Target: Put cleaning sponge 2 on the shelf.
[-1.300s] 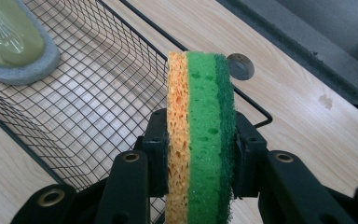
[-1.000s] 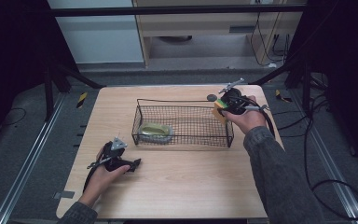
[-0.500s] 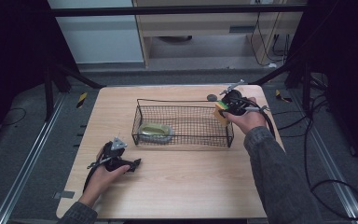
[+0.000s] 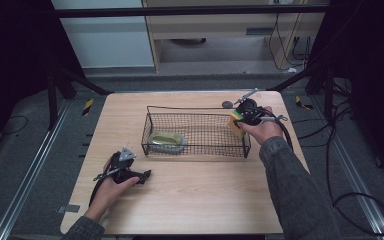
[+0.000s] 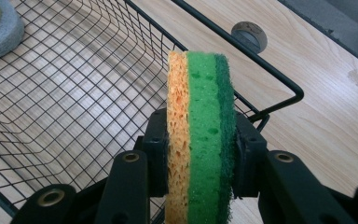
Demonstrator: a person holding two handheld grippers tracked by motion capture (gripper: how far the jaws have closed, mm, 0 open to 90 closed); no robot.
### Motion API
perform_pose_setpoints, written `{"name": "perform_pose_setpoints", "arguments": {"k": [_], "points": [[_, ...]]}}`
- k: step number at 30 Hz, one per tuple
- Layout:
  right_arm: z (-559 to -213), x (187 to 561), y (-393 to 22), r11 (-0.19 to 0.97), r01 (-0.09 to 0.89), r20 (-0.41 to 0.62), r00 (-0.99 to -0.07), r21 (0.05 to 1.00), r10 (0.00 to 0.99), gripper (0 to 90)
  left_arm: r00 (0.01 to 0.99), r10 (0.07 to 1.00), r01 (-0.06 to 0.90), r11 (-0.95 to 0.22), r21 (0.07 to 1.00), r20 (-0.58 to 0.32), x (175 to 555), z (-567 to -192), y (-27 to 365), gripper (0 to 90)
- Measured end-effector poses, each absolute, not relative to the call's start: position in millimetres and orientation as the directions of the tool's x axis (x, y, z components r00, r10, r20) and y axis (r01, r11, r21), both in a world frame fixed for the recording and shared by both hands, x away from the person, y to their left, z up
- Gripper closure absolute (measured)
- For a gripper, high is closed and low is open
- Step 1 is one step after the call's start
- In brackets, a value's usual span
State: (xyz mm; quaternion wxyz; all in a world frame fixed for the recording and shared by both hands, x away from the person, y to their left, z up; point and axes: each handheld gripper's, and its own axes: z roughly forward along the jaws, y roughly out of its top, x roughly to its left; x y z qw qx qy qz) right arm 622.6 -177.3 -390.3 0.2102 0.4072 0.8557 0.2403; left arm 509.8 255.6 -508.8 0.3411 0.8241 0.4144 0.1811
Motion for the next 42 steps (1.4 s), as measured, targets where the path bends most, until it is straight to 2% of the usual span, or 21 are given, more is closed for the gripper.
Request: {"name": "perform_pose_setpoints", "arguments": {"k": [32, 42], "points": [[-413, 630, -158, 0.606, 0.600, -0.214, -0.595, 0.523, 0.775, 63.8, 0.591, 0.806, 0.560, -0.424, 0.712, 0.016, 510, -509, 256, 0.0], [-410, 629, -153, 0.605, 0.595, -0.209, -0.600, 0.529, 0.772, 58.8, 0.591, 0.807, 0.560, -0.424, 0.712, 0.015, 510, -509, 256, 0.0]]}}
